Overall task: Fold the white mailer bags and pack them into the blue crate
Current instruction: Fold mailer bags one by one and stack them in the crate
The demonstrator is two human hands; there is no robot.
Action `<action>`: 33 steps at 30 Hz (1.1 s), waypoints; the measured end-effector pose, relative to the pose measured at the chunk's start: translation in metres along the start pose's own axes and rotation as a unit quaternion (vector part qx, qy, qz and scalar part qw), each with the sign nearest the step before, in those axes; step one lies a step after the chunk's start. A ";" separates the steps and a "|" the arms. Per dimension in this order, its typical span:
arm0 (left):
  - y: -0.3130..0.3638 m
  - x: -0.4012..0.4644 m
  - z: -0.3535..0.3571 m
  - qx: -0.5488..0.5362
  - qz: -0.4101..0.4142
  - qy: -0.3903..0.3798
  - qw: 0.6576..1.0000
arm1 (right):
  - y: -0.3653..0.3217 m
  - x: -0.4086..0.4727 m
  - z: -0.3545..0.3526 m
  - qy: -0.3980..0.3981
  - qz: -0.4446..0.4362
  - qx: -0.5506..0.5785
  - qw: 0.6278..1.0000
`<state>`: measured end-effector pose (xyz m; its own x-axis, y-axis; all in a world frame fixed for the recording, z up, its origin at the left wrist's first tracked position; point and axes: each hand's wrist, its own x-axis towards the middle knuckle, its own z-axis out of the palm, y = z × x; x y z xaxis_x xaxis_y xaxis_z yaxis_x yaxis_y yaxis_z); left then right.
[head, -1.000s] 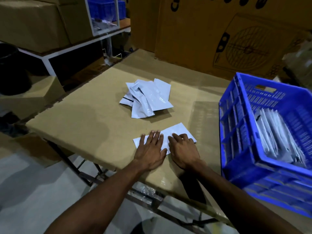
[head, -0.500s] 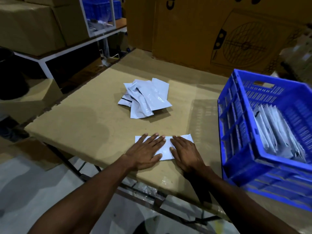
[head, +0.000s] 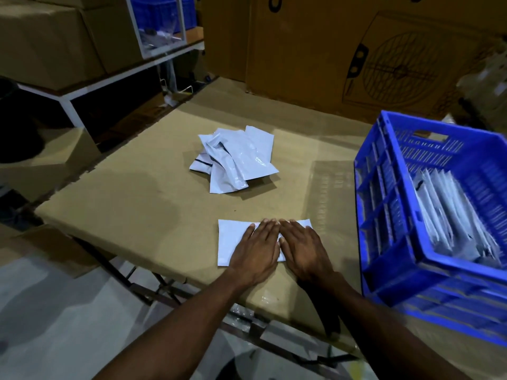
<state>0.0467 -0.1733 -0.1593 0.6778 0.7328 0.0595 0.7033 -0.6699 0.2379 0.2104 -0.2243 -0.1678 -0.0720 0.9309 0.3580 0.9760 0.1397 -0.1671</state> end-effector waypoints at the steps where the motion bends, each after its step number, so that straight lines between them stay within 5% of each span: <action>1: -0.001 0.000 0.002 0.007 0.001 0.002 1.000 | -0.002 -0.001 0.000 -0.006 0.010 -0.012 1.000; 16: -0.018 -0.014 -0.010 0.050 -0.027 -0.026 0.998 | -0.005 -0.002 -0.007 -0.088 0.111 -0.055 0.988; 23: -0.039 -0.037 -0.023 0.066 -0.123 -0.032 0.990 | -0.006 -0.003 -0.012 -0.157 0.140 -0.048 0.976; 28: -0.042 -0.039 -0.021 0.071 -0.138 -0.040 0.987 | -0.006 0.011 -0.031 -0.237 0.134 -0.017 0.962; 33: -0.043 -0.040 -0.019 0.080 -0.143 -0.038 0.986 | -0.046 0.034 -0.035 -0.180 -0.001 -0.013 0.984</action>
<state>-0.0146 -0.1712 -0.1536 0.4567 0.8874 -0.0624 0.8887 -0.4520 0.0771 0.1704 -0.2110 -0.1159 -0.1382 0.9904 0.0088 0.9803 0.1381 -0.1414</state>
